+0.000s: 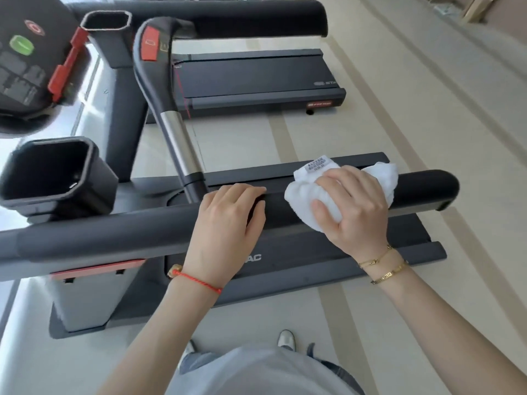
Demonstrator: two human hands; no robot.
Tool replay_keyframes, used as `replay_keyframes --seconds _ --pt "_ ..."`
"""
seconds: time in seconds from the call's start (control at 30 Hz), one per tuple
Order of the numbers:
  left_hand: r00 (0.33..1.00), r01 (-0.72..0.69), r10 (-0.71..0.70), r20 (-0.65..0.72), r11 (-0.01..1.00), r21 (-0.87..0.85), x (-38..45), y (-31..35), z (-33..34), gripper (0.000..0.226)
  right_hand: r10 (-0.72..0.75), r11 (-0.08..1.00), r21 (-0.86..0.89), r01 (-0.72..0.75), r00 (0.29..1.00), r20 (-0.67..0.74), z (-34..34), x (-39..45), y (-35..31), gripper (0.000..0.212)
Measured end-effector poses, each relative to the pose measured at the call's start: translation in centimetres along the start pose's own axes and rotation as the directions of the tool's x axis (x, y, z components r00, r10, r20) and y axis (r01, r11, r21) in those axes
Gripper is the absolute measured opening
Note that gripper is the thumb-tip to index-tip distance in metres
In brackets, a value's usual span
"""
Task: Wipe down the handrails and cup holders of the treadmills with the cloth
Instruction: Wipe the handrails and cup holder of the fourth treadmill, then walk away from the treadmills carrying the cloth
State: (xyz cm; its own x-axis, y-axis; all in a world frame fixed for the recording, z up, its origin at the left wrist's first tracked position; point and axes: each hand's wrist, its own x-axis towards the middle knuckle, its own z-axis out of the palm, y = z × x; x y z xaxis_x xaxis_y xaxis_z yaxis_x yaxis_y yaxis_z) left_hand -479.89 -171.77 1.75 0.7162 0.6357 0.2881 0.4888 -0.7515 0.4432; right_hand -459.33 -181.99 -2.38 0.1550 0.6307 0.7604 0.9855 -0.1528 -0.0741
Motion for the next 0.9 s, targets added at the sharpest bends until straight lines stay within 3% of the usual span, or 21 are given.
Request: replay_keyframes --seconds 0.4,0.53,0.73,0.9 --pt "0.998 0.042 -0.038 -0.042 0.994 0.105 3.3 8.5 5.9 0.026 -0.019 0.999 -0.034 0.021 0.997 0.072 -4.2 -1.5 10.9 0.037" --pt "0.998 0.049 -0.044 -0.040 0.993 0.111 3.8 9.9 7.1 0.027 -0.010 0.991 -0.130 0.031 0.988 0.156 -5.4 -2.3 12.3 0.044" --pt "1.000 0.004 -0.005 0.011 0.999 0.052 4.1 11.4 7.9 0.029 0.187 0.982 -0.049 -0.180 0.947 0.261 -7.6 -4.2 14.3 0.054" --pt "0.993 -0.115 0.115 0.017 0.993 -0.037 4.3 12.3 7.9 0.027 0.435 0.899 -0.045 -0.436 0.874 0.217 -9.8 -6.9 13.8 0.047"
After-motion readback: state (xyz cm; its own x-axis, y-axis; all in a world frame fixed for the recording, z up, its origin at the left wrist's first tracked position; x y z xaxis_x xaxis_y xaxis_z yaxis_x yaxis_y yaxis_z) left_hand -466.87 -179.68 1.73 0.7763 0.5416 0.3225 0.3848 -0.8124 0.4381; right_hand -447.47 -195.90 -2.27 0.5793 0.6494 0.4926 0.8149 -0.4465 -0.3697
